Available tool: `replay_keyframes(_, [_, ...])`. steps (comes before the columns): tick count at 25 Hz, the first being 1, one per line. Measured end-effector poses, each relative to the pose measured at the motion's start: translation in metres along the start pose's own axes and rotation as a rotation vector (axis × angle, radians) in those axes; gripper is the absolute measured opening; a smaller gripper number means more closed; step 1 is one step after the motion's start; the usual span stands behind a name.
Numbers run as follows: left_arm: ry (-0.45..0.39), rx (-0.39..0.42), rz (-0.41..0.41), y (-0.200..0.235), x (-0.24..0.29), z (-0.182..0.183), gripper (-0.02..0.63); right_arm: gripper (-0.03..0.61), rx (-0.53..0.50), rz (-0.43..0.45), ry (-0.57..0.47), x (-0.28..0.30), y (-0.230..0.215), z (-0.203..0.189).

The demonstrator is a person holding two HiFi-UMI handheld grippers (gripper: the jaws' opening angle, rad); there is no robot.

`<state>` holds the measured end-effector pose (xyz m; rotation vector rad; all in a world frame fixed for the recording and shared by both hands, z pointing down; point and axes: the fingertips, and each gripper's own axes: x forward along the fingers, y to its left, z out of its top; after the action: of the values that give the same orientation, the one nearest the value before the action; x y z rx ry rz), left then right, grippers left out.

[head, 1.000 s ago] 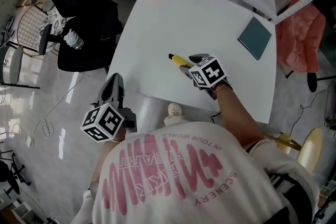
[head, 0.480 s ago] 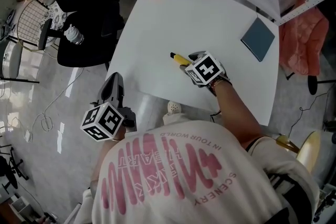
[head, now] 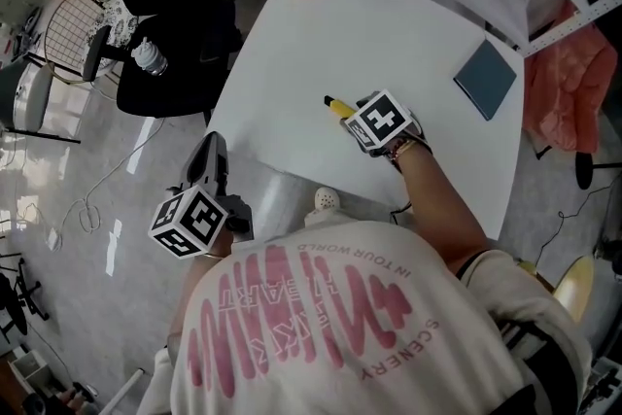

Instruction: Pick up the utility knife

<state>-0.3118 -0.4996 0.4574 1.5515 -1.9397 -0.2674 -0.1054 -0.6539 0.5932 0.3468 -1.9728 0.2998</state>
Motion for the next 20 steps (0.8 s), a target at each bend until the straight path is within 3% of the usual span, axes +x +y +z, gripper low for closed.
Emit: replay_keyframes(20, [-0.031,-0.01,0.013,-0.001,-0.008,0.008,0.025,0.132,-0.061,0.011,0.091,-0.001,0.01,0.005])
